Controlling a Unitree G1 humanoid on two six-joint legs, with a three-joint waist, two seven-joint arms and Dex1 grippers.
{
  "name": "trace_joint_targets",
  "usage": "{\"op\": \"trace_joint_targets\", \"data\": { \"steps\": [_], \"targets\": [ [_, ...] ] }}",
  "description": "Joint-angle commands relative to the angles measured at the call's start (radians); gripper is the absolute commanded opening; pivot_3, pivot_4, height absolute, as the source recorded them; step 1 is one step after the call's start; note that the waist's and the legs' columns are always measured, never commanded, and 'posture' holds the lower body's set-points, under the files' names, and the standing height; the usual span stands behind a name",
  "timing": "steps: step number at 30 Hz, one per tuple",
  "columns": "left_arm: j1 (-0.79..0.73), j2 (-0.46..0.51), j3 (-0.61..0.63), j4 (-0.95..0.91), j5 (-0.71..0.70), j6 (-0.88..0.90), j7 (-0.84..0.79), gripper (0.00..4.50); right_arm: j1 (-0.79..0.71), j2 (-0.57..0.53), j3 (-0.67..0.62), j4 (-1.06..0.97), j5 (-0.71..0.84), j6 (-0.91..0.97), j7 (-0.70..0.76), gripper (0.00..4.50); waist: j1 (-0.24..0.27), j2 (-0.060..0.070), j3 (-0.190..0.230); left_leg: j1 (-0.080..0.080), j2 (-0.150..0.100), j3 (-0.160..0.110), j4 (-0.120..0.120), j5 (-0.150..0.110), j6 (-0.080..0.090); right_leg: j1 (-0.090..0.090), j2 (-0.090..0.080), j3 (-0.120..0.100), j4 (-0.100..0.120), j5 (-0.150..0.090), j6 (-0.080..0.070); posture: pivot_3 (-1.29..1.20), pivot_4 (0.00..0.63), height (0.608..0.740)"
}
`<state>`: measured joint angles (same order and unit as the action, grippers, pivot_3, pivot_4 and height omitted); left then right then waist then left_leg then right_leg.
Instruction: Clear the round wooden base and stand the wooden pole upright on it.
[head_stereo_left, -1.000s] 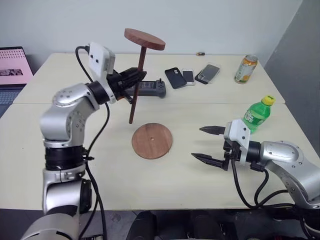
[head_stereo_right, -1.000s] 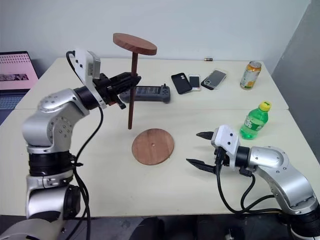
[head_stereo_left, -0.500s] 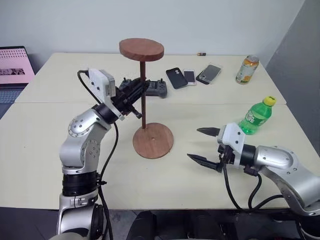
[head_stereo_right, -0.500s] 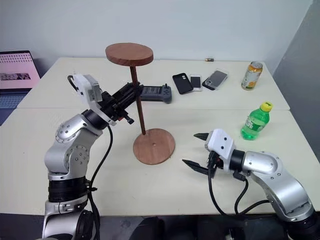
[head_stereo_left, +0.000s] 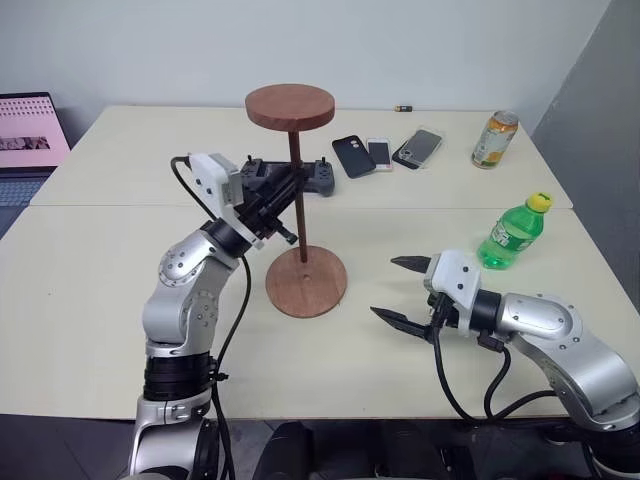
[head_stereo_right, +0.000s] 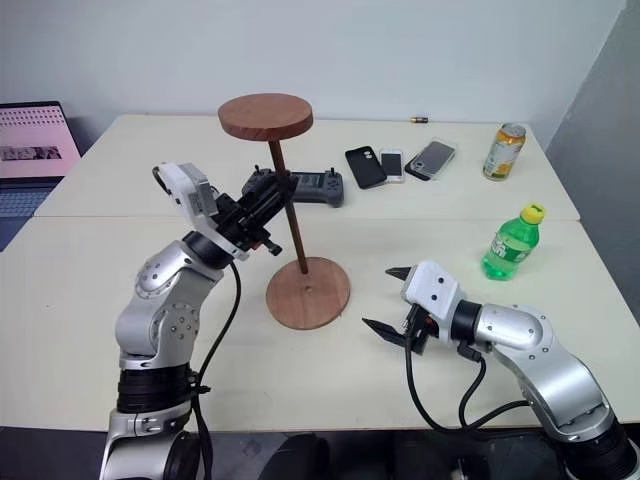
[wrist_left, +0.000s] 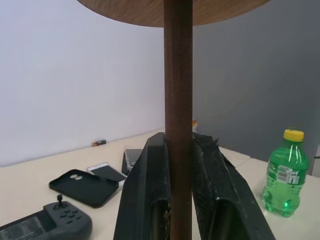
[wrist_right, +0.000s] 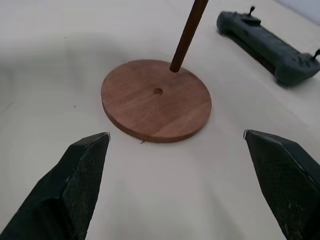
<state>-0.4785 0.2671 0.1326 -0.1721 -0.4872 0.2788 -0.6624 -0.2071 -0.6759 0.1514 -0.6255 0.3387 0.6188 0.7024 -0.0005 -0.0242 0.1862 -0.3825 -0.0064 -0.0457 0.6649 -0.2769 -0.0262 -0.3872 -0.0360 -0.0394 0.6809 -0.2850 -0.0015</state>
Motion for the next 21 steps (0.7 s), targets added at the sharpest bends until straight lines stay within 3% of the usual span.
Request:
{"op": "trace_joint_targets", "data": {
  "steps": [1, 21],
  "targets": [
    [0.014, -0.004, -0.012, -0.013, -0.001, -0.037, -0.001, 0.26, -0.005, -0.004, -0.016, -0.031, 0.041, 0.013, 0.027, 4.5, -0.001, 0.0, 0.0, 0.0, 0.0, 0.0, 0.0, 0.0, 0.0, 0.0, 0.0, 0.0, 0.0, 0.0, 0.0, 0.0, 0.15, 0.74],
    [0.088, 0.015, -0.046, 0.039, 0.024, -0.118, -0.03, 0.26, -0.026, -0.015, -0.016, -0.044, 0.069, 0.033, 0.072, 4.5, 0.0, 0.0, 0.0, 0.0, 0.0, 0.0, 0.0, -0.001, 0.001, 0.0, 0.0, 0.0, 0.0, 0.0, 0.0, 0.0, 0.15, 0.74]
  ]
}}
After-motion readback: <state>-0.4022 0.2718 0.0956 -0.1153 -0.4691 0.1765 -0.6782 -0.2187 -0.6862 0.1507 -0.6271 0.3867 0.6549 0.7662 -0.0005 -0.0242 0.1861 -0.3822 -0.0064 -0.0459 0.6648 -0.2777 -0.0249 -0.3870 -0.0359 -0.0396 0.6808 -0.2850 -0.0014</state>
